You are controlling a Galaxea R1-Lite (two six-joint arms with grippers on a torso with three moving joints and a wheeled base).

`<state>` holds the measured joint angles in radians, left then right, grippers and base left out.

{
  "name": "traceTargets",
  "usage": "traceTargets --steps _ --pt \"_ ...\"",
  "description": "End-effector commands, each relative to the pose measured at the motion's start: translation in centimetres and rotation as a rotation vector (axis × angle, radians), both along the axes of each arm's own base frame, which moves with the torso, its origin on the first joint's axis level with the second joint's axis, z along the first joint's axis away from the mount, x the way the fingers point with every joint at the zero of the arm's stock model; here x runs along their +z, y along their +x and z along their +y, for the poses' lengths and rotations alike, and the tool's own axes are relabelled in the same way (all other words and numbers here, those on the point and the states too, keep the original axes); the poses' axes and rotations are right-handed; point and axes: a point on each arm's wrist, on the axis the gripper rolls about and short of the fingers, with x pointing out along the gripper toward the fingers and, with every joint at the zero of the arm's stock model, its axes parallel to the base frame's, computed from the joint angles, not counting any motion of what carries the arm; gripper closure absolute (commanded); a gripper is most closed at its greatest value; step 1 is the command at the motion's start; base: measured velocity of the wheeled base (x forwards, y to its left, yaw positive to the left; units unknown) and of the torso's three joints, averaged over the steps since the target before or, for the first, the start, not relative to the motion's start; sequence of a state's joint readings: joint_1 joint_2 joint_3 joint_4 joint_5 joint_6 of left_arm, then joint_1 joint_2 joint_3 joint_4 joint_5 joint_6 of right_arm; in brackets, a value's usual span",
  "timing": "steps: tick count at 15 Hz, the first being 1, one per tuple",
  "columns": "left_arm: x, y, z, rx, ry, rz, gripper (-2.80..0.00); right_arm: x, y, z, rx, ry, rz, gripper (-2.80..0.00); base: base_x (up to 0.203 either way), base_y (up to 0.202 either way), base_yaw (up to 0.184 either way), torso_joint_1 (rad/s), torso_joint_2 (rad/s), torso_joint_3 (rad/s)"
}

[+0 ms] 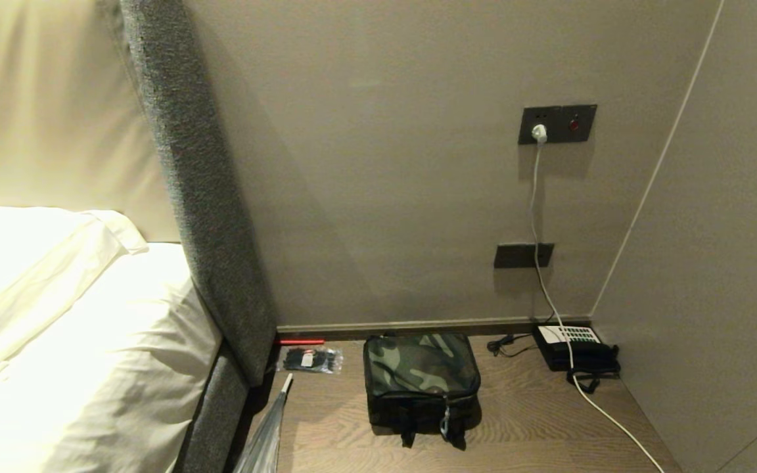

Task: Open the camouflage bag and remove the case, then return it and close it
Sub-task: Open the top of the storage box

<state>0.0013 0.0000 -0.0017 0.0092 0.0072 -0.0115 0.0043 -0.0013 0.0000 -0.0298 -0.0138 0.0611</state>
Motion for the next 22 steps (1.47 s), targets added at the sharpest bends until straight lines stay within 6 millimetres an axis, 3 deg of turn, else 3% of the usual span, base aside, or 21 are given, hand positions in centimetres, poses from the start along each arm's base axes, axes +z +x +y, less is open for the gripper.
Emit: traceTargets --steps 1,22 --pt "-0.01 -0.01 0.0 0.001 -0.001 -0.001 0.0 -0.45 -0.12 0.0 0.0 0.0 -0.018 0.0 0.0 0.0 0.0 0.0 0.0 0.0" --pt "-0.01 -0.01 0.0 0.001 0.002 -0.001 0.0 -0.41 -0.14 0.0 0.0 0.0 -0.019 0.0 0.0 0.0 0.0 0.0 0.0 0.0"
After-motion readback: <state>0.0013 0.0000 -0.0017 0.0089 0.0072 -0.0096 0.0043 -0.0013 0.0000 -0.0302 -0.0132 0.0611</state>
